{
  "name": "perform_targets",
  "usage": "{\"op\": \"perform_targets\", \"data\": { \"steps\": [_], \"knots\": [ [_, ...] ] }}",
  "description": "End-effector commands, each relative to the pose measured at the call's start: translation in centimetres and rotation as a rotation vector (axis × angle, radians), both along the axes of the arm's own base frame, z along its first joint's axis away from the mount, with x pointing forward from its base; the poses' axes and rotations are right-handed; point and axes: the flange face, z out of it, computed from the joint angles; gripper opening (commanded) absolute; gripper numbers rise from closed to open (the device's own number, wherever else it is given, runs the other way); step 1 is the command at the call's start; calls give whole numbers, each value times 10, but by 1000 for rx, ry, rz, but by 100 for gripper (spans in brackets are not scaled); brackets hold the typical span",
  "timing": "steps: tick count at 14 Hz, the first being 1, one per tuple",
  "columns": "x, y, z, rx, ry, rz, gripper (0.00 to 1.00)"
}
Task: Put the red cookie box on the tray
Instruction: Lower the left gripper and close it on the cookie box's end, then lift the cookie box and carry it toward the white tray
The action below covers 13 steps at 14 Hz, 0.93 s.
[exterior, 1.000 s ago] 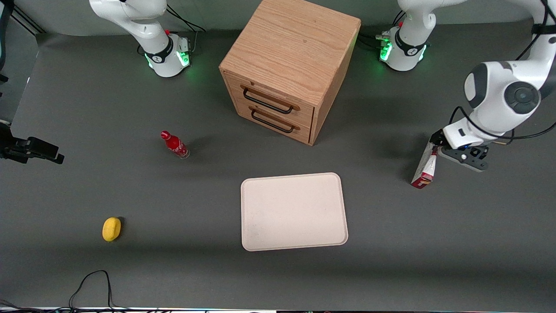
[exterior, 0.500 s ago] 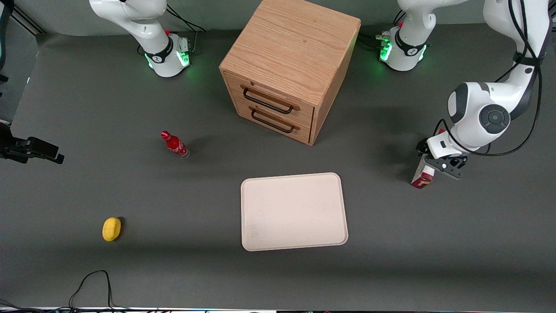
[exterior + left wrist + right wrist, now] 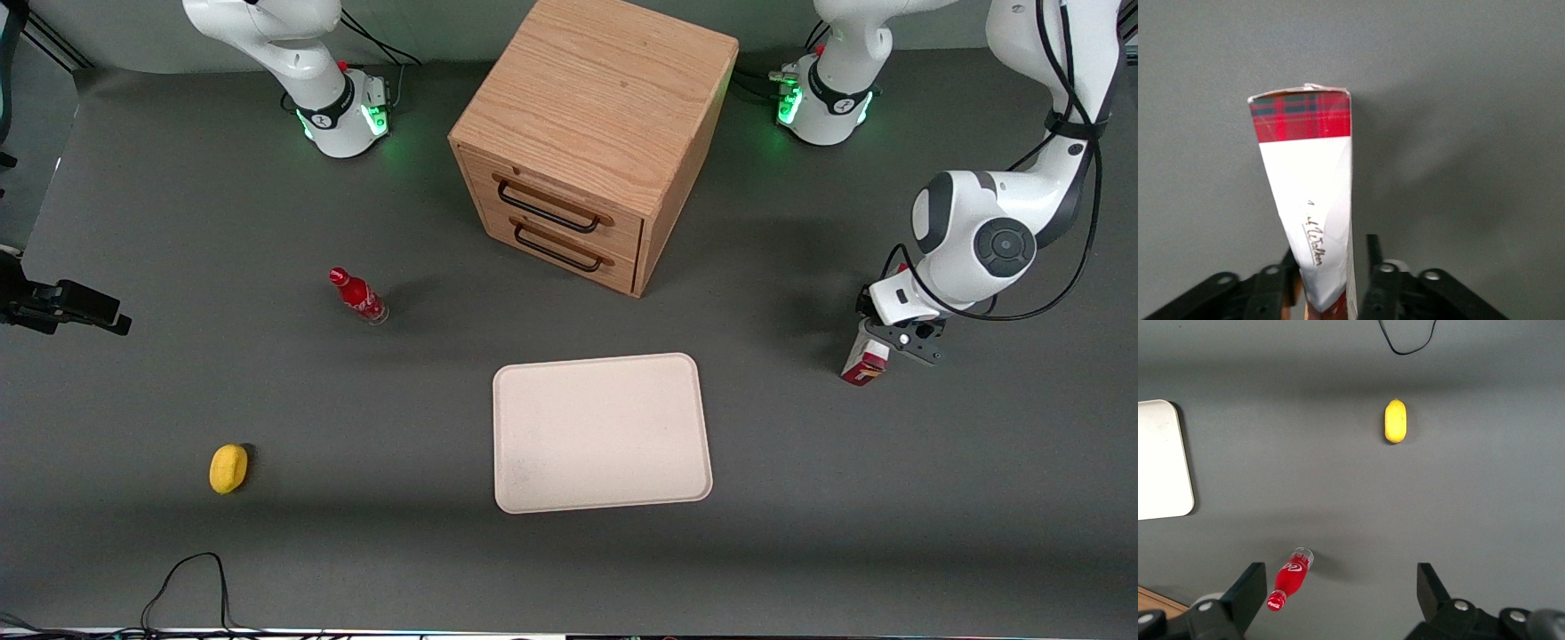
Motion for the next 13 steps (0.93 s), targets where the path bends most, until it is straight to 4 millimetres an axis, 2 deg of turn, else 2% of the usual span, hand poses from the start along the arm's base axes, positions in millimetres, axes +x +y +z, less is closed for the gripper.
{"op": "perform_targets", "data": {
  "steps": [1,4,7,8,10,13],
  "knots": [
    [-5,-1,5,17,2,0,0],
    [-1,-1,16,24,17,20,0],
    [20,0,52,36,39,32,0],
    [29,-1,70,40,48,38,0],
    [52,-2,118,46,69,50,0],
    [78,-21,203,-12,65,133,0]
  ]
}}
